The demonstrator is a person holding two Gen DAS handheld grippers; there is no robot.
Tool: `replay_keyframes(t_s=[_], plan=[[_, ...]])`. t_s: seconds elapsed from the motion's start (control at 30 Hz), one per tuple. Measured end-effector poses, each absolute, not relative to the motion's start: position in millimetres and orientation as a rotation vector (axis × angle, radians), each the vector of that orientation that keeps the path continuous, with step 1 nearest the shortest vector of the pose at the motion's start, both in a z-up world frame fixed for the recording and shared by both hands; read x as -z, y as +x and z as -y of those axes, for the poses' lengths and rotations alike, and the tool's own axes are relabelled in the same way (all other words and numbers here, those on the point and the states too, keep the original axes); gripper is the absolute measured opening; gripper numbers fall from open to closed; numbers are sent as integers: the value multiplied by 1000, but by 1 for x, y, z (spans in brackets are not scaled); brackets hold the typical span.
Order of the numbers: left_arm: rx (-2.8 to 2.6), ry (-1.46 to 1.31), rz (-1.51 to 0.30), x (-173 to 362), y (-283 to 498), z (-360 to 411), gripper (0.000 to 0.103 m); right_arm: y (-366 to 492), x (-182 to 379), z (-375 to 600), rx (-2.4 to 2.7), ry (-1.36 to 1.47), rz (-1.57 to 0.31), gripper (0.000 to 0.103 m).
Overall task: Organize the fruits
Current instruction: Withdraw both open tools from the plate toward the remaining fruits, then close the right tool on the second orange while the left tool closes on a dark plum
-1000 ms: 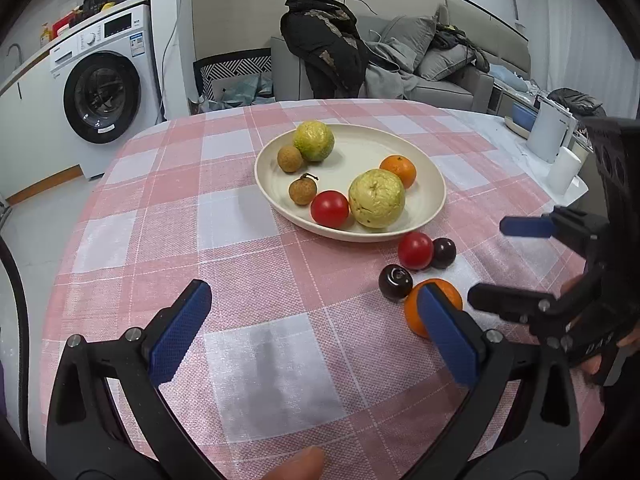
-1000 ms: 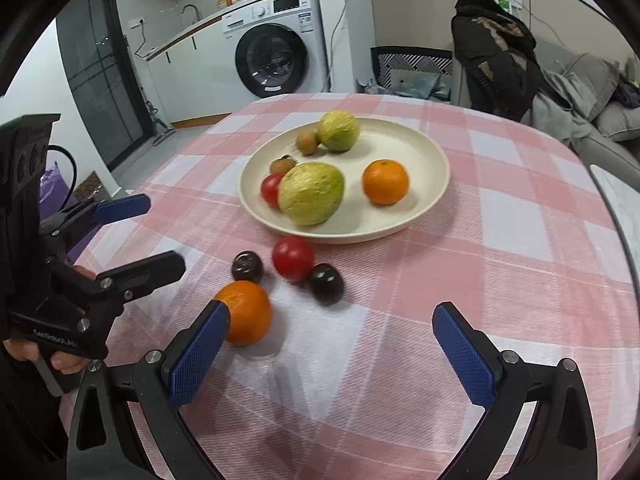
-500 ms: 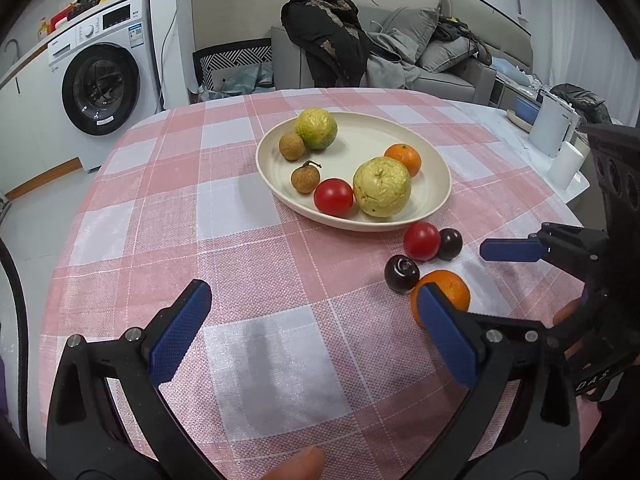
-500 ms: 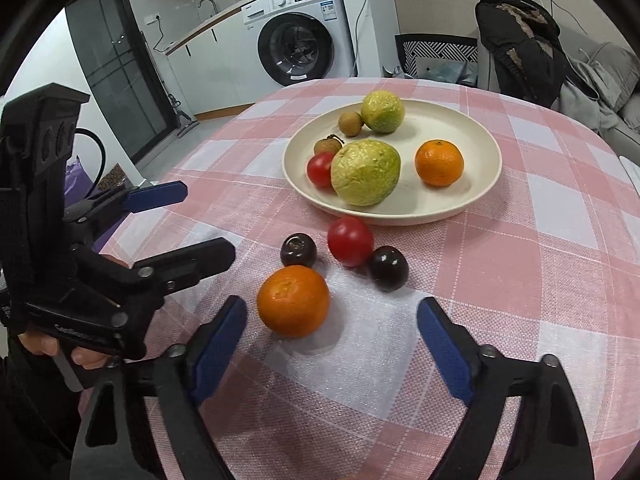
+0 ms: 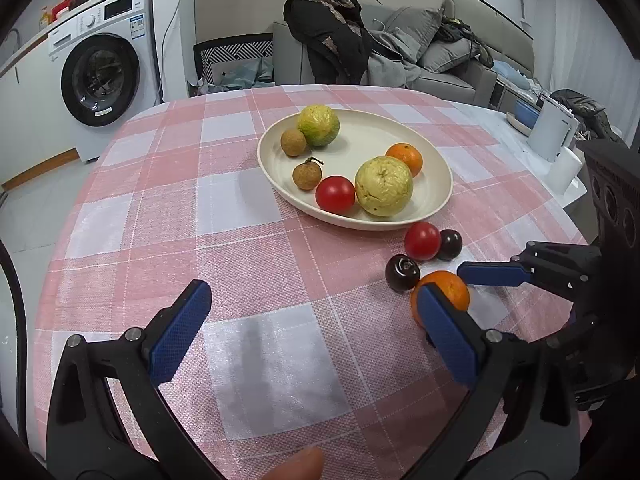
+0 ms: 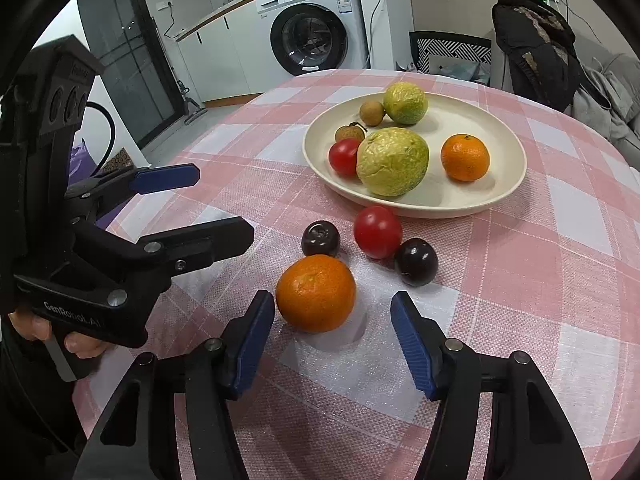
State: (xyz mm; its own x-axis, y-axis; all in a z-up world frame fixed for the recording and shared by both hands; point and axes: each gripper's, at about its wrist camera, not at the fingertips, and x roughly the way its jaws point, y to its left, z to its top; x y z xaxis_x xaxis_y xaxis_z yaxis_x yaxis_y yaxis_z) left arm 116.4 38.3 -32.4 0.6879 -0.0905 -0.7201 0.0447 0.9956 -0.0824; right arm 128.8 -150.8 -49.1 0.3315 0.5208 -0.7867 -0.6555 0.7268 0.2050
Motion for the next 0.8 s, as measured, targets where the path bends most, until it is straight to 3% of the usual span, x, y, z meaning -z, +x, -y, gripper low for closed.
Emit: replay_keyframes(t_s=[0.23, 0.3, 0.8], plan=[[79, -62, -814, 34, 117, -36, 102, 128, 49, 148, -778, -162, -950, 50], [79, -65, -814, 34, 117, -36, 102, 127, 49, 148, -784, -152, -949, 41], [128, -82, -836, 39, 118, -25, 102, 137, 25, 181, -708, -119, -890, 40]])
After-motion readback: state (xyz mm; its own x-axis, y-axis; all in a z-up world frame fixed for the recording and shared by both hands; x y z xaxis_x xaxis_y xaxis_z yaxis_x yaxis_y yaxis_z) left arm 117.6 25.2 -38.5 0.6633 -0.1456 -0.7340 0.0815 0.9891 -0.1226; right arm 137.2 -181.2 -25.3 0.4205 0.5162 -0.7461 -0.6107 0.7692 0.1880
